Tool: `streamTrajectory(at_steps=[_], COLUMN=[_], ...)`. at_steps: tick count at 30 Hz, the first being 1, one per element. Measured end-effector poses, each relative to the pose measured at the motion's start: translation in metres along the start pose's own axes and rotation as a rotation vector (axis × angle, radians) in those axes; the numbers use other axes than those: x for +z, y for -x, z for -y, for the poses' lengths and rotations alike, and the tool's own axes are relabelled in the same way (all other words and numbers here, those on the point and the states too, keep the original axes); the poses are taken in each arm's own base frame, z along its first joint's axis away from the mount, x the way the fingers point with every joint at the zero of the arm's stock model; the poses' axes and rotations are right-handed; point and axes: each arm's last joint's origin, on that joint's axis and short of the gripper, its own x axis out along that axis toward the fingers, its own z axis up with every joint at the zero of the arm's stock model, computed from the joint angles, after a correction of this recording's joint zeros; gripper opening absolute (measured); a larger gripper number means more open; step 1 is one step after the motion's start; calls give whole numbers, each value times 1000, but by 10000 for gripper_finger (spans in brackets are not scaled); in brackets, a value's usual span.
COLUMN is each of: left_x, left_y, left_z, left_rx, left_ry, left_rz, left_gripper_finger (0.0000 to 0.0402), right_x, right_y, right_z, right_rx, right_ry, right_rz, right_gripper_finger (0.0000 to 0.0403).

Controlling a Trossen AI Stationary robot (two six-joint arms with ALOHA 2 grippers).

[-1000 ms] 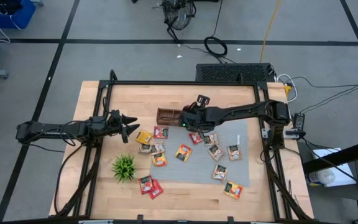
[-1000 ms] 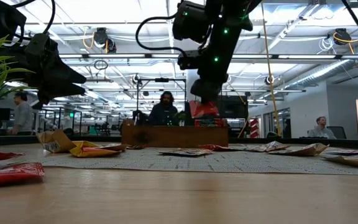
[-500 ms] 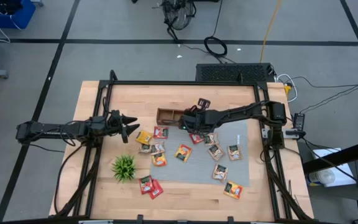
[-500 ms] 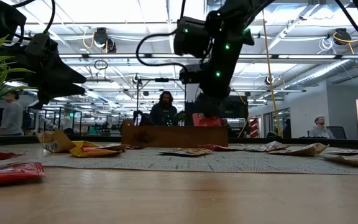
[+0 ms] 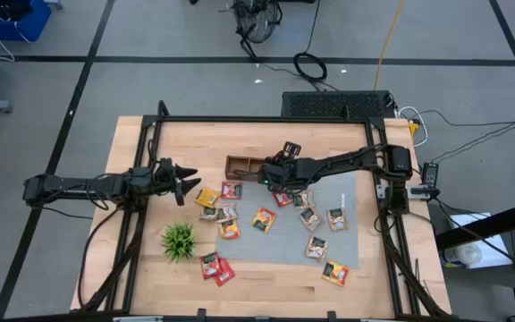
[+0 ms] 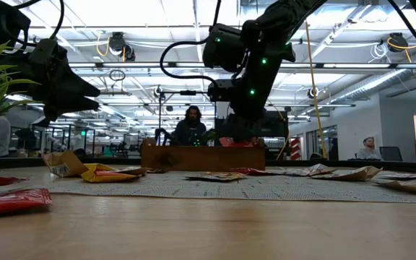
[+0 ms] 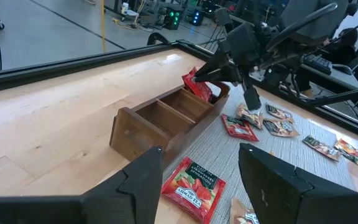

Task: Pick & Place Tea
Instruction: Put the red tea bag into the right section of the wooden organizer

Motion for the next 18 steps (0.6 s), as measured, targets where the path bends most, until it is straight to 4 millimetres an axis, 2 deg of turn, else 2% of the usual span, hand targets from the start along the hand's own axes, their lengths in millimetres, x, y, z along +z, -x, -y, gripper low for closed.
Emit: streamTrajectory(at_steps=[9,18], left_x=[0,0], left_y=[0,0], left_z=[0,0], left_rx=[0,0], left_ry=[0,0], left_rz=[0,0], left_gripper_finger=[212,212], right_x=[0,6], right_y=[2,23], right_z=[0,16], right_rx=[1,-16], right_ry=[0,-38], right_rz=[3,59], right_gripper_finger=[112,141])
